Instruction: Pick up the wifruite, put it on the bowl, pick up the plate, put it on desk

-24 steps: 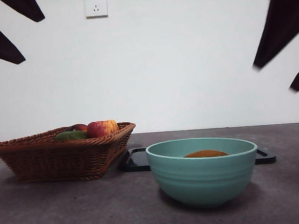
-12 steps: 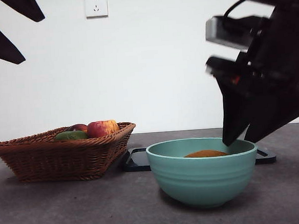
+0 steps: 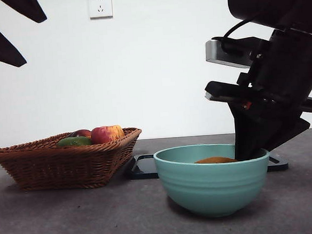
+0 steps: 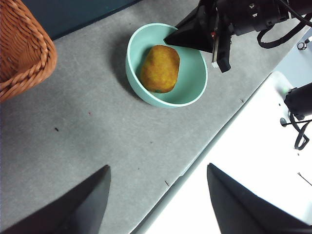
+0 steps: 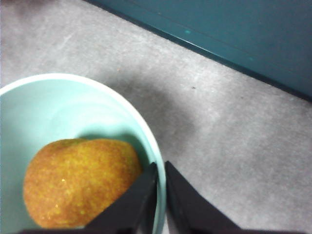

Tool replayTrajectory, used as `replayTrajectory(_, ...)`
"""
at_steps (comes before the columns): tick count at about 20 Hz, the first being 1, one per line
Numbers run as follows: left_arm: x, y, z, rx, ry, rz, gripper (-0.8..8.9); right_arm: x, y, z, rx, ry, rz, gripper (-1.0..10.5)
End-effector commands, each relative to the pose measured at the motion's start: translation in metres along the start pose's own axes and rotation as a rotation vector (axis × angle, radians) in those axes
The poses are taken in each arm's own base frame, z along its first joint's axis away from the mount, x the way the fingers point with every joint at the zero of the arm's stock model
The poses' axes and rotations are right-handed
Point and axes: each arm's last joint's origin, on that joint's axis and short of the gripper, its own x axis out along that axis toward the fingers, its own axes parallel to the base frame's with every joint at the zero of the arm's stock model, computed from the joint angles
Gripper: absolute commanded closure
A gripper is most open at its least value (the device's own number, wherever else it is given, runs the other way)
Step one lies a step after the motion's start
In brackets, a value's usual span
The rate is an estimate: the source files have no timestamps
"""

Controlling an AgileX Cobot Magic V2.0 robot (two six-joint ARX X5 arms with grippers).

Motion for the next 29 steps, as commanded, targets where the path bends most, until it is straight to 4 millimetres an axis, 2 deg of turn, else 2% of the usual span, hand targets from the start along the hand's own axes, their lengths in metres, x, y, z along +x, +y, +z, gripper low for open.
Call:
replayTrajectory(1,0.0,-0.001,0.002,0.017,-0.004,-0.007,5.01,0.002,0.003,0.0,0.004,0.006,0.024,9.3)
replayTrajectory(7,0.0,-0.001,0.002,0.019,-0.005,-0.007,5.01,-0.019,0.007,0.013,0.009,-0.039,0.031,9.3)
replayTrajectory(11,0.0,-0.001,0.002,0.021,-0.005,-0.007,5.01,-0.035,0.009,0.039,0.006,-0.103,0.033,9.3)
replayTrajectory(16,0.0,-0.001,0.002,0.021,-0.005,-0.007,5.01,-0.043,-0.011,0.08,0.048,-0.187,-0.012,9.3)
replayTrajectory(19,0.0,-0.001,0.002,0.02,-0.003,-0.007,5.01,-0.033,-0.029,0.111,0.071,-0.201,-0.05,9.3)
replayTrajectory(22,0.0,-0.001,0.002,0.019,-0.001,-0.006,5.01,-0.013,-0.045,0.132,0.105,-0.186,-0.05,9.3)
replayTrajectory(26,0.0,-0.001,0.001,0.018,0.001,-0.006,5.01,0.018,-0.063,0.138,0.138,-0.148,-0.072,9.3)
replayTrajectory(29,0.0,-0.001,0.001,0.017,0.002,-0.006,5.01,0.036,-0.068,0.137,0.143,-0.144,-0.075,9.3)
